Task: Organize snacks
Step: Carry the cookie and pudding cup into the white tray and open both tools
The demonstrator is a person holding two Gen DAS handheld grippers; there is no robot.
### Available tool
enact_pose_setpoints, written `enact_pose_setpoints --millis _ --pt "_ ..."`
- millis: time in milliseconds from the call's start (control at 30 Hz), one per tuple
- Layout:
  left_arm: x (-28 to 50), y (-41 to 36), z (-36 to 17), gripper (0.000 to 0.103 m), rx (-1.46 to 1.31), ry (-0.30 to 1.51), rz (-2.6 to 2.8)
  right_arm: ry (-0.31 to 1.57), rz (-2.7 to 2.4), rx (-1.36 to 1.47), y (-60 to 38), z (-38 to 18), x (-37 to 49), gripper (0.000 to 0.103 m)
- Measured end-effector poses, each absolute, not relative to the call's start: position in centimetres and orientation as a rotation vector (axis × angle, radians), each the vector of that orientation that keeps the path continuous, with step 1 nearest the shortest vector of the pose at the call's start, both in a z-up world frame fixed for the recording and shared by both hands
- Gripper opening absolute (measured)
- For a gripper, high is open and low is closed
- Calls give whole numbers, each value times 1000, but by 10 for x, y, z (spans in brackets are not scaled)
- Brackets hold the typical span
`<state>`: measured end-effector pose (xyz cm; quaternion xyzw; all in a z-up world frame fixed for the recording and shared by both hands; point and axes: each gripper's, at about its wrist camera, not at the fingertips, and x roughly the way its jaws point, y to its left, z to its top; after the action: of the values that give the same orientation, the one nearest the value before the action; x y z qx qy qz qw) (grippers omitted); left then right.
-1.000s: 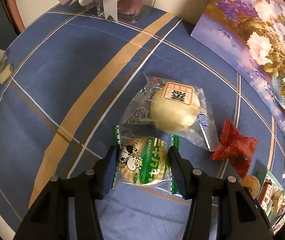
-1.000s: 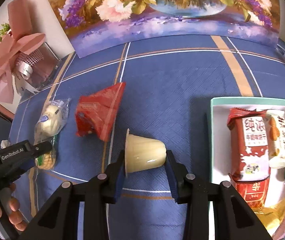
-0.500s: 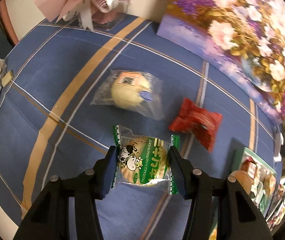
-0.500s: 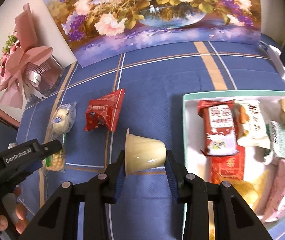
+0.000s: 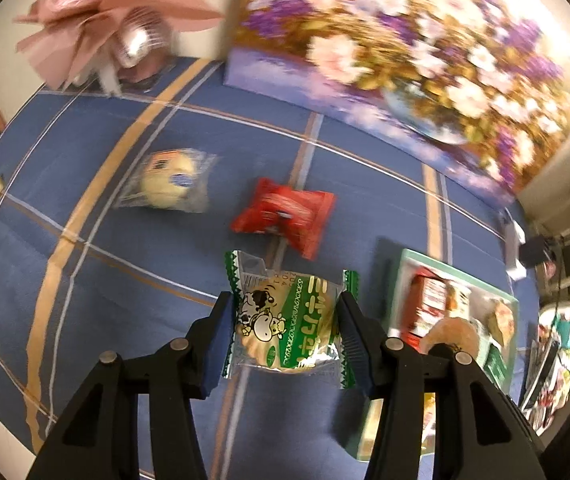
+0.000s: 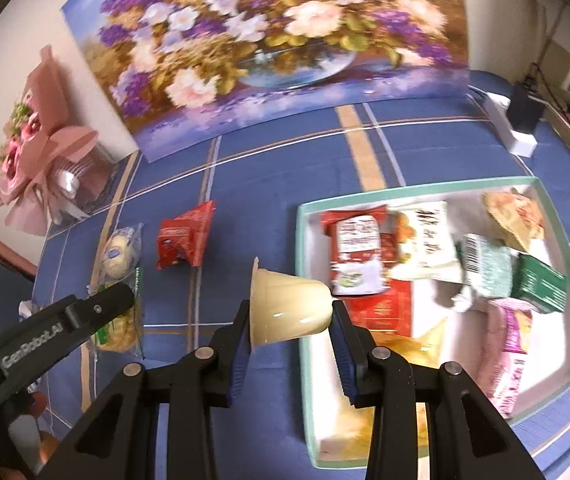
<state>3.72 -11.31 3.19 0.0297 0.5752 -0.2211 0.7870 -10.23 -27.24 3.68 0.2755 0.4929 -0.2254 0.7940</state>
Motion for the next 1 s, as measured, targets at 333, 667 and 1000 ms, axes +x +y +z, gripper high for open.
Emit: enact_pose_setpoints --millis 333,667,1000 --pt "-20 -188 15 54 201 1269 -644 1064 -661 666 -340 35 -158 40" --pt "-42 -221 -11 54 337 1286 -646 1073 -710 731 -371 28 -183 40" --pt "-50 -231 -27 54 419 1302 -633 1196 -697 749 -367 -5 -176 40"
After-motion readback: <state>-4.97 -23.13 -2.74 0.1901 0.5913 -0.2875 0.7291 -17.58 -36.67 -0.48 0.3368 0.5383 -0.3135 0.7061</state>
